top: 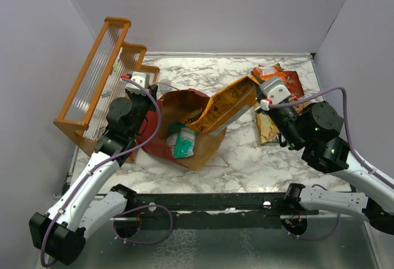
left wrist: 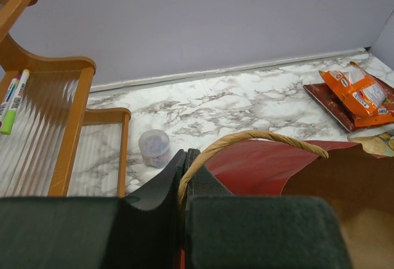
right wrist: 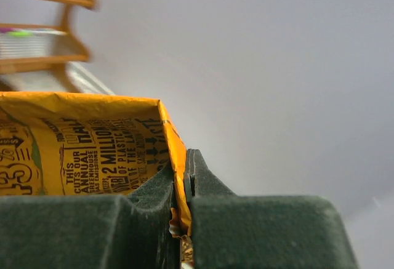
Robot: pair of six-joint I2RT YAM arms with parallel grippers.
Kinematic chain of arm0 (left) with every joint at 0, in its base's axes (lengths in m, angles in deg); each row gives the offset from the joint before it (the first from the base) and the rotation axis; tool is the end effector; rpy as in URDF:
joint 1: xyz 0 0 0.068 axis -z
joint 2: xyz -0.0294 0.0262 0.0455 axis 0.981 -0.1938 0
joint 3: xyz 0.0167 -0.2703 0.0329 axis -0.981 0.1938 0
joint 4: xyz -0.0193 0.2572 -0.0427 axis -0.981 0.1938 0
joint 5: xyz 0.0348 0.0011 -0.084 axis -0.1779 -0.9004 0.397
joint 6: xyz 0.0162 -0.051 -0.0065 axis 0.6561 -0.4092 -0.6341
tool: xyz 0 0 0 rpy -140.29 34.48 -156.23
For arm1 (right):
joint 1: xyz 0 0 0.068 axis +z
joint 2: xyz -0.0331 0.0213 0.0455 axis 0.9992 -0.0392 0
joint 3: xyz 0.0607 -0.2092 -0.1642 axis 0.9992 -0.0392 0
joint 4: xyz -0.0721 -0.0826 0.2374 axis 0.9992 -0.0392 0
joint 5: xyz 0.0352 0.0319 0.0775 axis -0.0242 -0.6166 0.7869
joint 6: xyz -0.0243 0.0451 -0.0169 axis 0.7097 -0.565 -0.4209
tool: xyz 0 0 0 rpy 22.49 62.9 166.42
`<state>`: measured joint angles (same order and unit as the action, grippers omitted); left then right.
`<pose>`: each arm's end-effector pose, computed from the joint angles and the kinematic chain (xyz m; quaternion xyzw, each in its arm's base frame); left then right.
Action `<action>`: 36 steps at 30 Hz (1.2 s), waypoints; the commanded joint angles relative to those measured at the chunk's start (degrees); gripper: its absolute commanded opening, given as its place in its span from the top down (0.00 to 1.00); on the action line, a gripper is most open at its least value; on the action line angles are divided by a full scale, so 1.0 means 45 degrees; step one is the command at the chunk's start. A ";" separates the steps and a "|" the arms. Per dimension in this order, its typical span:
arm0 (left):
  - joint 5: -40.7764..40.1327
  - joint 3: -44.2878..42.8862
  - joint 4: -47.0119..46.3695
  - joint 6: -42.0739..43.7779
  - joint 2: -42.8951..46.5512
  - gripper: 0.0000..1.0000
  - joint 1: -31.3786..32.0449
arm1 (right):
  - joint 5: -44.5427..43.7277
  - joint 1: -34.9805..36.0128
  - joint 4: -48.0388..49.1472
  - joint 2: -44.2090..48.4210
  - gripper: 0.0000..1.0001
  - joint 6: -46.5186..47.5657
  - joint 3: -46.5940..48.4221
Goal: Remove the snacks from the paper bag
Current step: Take out the snack from the paper bag, then place the snack at the center of the board.
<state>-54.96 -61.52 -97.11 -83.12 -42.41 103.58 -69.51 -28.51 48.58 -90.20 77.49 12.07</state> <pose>0.1900 -0.0817 0.3609 0.0631 0.6868 -0.1361 0.7112 0.1023 0.1451 0.4689 -0.3757 0.5387 0.0212 0.7538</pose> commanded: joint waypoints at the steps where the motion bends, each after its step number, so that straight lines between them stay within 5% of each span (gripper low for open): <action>1: -0.0332 0.0212 -0.0126 0.0226 0.0110 1.00 -0.0138 | -0.6614 -0.0012 0.4014 0.0084 0.99 0.1031 -0.0640; 6: -0.0133 0.0229 -0.0124 0.0183 0.0105 1.00 -0.0168 | -0.8480 -0.0040 0.8138 -0.0248 0.99 0.3291 -0.1329; 9: -0.0027 0.0227 -0.0104 0.0143 0.0148 1.00 -0.0188 | -0.8358 -0.0794 0.8930 -0.0465 0.99 0.2949 -0.1564; 18: 0.0118 0.0375 0.0000 0.0032 0.0592 1.00 -0.0188 | -0.5078 -0.6415 0.0037 -0.2478 0.99 -0.5667 -0.0966; 23: 0.0412 0.0442 -0.0011 -0.0071 0.0795 1.00 -0.0188 | -0.3448 -0.7208 -0.2112 -0.1408 0.99 -0.8158 -0.2037; 36: 0.0364 0.0467 0.0003 0.0022 0.1146 1.00 0.0000 | -0.4284 -0.7462 -0.7278 0.1247 0.98 -1.3904 -0.3060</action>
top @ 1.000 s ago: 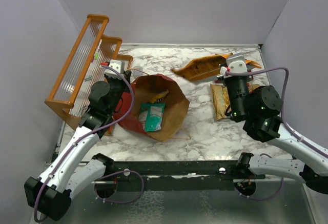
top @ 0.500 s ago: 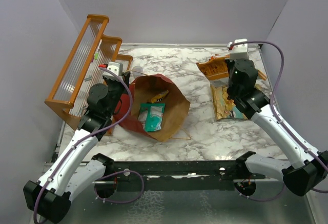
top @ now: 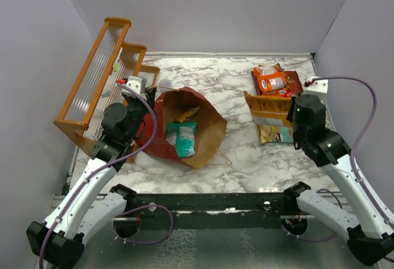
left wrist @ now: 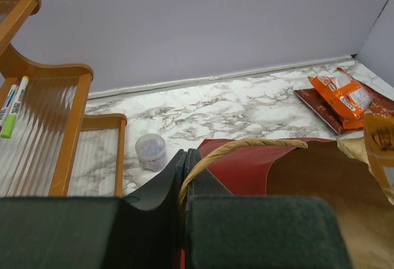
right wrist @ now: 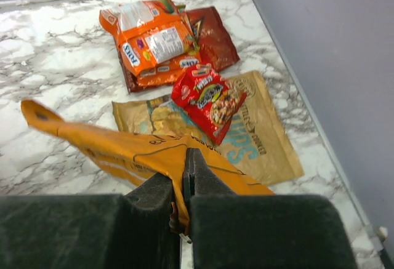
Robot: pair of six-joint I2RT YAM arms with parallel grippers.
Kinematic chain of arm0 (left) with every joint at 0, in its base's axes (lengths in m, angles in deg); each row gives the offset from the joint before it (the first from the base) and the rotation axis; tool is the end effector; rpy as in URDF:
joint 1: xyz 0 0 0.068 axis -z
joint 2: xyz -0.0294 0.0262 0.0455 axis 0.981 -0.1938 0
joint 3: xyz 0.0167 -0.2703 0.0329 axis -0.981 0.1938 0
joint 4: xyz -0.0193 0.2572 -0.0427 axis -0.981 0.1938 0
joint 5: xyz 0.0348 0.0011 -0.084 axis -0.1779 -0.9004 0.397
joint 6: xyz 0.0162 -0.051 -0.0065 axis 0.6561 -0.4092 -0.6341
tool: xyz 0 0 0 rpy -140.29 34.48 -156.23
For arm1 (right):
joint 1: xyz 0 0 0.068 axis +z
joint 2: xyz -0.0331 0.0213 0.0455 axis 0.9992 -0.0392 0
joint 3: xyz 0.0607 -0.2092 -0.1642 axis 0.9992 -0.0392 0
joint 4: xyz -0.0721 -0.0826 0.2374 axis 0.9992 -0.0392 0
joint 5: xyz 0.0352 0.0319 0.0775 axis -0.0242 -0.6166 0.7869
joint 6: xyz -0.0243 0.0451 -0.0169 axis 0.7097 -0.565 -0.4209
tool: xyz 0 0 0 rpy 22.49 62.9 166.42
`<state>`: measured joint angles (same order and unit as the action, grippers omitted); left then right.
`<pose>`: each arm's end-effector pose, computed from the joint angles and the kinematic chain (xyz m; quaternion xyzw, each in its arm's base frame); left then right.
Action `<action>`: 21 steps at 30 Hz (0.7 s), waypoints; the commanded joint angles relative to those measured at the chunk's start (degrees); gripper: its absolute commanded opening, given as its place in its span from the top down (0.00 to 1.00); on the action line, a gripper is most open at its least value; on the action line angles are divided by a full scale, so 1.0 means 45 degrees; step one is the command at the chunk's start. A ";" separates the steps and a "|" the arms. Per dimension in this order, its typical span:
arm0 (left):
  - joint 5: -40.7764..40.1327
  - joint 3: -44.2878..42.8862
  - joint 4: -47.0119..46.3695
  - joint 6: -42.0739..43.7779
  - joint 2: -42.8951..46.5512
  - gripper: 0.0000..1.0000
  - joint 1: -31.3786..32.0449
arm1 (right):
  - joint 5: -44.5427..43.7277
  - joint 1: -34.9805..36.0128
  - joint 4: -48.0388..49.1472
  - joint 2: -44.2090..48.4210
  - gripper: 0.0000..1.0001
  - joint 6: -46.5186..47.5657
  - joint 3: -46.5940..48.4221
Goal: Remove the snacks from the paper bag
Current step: Place the snack at the center of the board.
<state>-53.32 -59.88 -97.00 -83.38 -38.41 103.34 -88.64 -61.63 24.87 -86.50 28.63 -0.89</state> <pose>0.1756 -0.0753 0.3630 0.0672 0.6720 -0.1502 0.7220 0.1616 0.0528 0.3642 0.0964 0.8032 -0.1157 0.5763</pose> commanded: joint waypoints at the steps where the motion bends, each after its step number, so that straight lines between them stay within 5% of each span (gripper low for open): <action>1: -0.0011 0.0103 -0.0038 0.0090 0.0261 1.00 0.0057 | 0.0118 -0.0104 -0.2406 0.0440 0.98 -0.3542 -0.0272; 7: -0.0050 0.0119 -0.0046 0.0145 0.0266 1.00 0.0053 | -0.2102 -0.0118 -0.3426 0.0009 0.98 -0.5719 -0.1183; 11: -0.0078 0.0171 -0.0096 0.0152 0.0278 1.00 0.0059 | -0.4336 -0.0622 -0.1561 -0.0192 0.96 -0.4950 -0.2219; 21: 0.0014 0.0181 -0.0118 0.0172 0.0218 1.00 0.0230 | -0.1656 -0.5312 0.3036 -0.2151 0.95 -0.2734 -0.3811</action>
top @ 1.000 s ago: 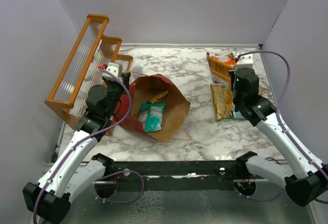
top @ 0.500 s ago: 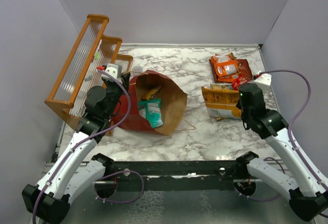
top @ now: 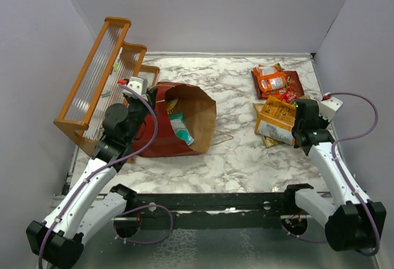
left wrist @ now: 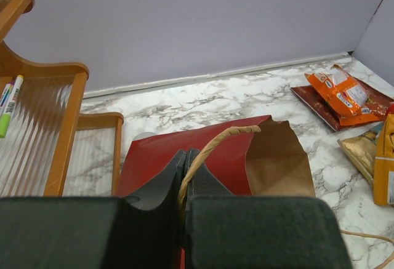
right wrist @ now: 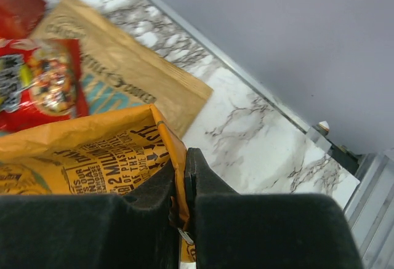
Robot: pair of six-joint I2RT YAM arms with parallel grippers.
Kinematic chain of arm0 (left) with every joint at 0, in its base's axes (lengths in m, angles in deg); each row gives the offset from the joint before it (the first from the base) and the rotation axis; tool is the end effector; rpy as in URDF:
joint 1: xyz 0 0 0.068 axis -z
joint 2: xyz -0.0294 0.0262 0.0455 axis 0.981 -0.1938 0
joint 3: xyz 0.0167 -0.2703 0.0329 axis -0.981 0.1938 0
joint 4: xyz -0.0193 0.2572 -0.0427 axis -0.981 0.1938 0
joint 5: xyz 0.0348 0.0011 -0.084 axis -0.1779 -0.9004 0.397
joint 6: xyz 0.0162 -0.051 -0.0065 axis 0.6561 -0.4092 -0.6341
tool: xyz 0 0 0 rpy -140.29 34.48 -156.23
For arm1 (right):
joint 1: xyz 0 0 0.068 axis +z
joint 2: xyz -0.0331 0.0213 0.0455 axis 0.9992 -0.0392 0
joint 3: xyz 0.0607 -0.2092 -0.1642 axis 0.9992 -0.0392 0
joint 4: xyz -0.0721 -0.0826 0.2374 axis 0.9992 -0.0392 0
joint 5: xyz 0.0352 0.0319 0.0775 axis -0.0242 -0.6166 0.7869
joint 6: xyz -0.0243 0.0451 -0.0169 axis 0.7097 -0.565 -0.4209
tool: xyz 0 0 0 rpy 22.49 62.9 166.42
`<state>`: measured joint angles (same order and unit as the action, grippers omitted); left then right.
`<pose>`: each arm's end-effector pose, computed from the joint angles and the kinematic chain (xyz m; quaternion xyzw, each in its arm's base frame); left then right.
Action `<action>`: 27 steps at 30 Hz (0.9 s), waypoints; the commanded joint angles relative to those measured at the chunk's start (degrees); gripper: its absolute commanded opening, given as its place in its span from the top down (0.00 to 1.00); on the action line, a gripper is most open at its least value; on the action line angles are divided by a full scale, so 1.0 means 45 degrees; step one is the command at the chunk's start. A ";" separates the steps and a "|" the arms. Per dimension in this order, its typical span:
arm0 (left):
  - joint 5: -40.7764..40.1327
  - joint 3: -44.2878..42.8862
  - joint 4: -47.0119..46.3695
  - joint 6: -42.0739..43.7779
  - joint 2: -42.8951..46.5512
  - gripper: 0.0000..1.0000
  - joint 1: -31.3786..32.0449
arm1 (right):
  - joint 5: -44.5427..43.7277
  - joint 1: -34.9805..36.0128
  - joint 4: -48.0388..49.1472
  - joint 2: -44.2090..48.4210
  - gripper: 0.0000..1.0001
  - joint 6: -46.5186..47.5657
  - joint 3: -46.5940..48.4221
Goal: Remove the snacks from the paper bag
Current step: Place the snack at the center of the board.
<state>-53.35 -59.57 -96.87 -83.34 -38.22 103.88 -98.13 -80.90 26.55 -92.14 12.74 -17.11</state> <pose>0.1745 -0.0768 0.3614 0.0708 0.6732 -0.1527 0.7200 0.1865 -0.0056 0.2608 0.3176 0.7870 -0.2749 0.4518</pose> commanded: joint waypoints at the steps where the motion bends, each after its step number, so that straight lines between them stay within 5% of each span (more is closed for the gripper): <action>1: 0.0023 0.0113 -0.0147 0.0145 0.0178 1.00 0.0141 | 0.0373 -0.1034 0.2916 -0.1263 0.94 0.0849 -0.0147; 13: 0.1221 0.0171 -0.0395 0.0505 0.0349 1.00 0.0369 | -0.0905 -0.1169 0.8036 -0.6316 0.73 0.2197 0.0577; 18: 0.4298 0.0590 -0.1452 0.0759 0.0908 1.00 0.0369 | 0.0601 -0.1332 0.9256 -0.6308 0.41 0.3144 0.0439; 21: 0.4646 0.0905 -0.1985 0.0830 0.1158 1.00 0.0369 | 0.1251 -0.1332 0.9045 -0.5589 0.19 0.3166 0.0441; 27: 0.3779 0.0829 -0.1661 0.1129 0.1471 1.00 0.0369 | 0.3021 -0.1327 0.7857 -0.3602 0.05 0.3087 0.0915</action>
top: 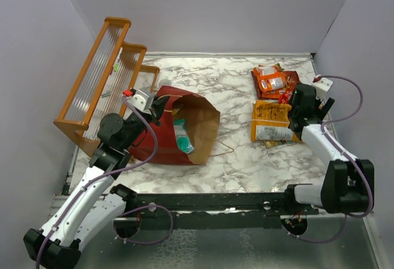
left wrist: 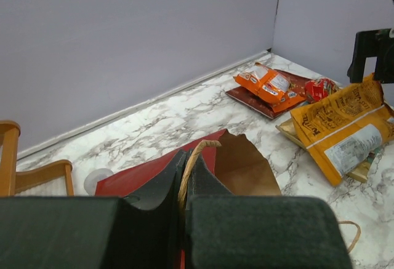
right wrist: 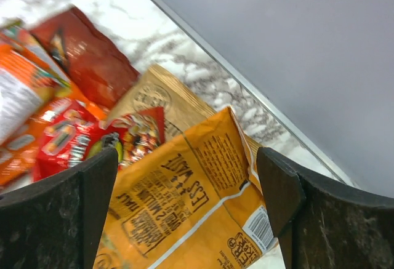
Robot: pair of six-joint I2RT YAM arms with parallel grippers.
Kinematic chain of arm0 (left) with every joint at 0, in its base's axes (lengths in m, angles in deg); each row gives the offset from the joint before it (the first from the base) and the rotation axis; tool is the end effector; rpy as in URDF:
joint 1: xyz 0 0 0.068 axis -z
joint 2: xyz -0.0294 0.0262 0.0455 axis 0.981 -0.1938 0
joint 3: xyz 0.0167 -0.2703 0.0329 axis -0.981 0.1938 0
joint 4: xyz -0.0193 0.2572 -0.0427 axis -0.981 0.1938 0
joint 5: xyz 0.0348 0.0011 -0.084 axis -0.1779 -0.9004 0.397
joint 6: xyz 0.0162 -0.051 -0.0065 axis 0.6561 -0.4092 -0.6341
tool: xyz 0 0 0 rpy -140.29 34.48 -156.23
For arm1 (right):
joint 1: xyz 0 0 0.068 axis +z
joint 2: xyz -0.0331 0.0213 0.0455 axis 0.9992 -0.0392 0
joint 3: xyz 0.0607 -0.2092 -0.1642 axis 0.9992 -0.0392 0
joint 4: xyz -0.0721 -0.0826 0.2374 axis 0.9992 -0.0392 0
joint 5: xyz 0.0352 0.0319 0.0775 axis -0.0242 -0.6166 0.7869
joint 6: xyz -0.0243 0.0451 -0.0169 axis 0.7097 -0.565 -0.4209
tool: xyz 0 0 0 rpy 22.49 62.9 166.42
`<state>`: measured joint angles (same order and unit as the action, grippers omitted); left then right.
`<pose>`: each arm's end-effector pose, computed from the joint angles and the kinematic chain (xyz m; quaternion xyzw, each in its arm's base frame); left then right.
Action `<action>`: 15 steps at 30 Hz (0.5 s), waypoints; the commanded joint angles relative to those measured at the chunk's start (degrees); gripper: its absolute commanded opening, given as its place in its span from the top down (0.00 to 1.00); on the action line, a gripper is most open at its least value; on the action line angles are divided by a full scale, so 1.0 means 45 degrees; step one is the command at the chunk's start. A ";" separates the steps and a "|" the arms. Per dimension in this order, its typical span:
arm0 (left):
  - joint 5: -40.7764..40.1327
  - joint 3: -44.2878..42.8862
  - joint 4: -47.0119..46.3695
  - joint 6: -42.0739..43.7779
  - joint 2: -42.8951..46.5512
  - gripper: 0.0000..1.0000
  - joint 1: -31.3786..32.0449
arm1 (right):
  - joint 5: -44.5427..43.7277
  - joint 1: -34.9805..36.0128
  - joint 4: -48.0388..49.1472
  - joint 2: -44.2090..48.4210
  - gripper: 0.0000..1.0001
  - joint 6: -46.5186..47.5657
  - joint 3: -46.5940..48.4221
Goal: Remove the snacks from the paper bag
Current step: Place the snack at the center of the board, then take out the snack from the paper bag.
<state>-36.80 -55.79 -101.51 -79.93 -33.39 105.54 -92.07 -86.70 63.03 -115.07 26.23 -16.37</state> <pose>0.1517 -0.0830 0.3604 0.1987 0.6087 -0.2411 0.7293 0.2793 -0.0201 0.2271 0.2844 0.7728 -0.2664 0.5009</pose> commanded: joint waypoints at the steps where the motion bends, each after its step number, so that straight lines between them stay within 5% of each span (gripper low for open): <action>1: 0.0063 0.0021 -0.0701 0.0387 0.0490 1.00 0.0002 | 0.2312 -0.0040 -0.0283 0.1821 0.04 0.0167 0.0766; 7: 0.0114 0.0570 -0.1490 0.0718 0.1309 1.00 -0.0026 | 0.8051 0.0256 0.0026 0.3389 0.00 0.0841 0.0642; 15: -0.1004 0.0851 -0.1475 0.1272 0.1963 1.00 -0.0059 | 1.6637 0.3037 0.2530 0.5425 0.05 0.2755 -0.0882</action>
<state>-37.87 -52.91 -104.50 -76.26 -26.85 105.52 -43.81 -78.26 67.25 -94.15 32.68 -17.74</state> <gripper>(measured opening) 0.013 0.960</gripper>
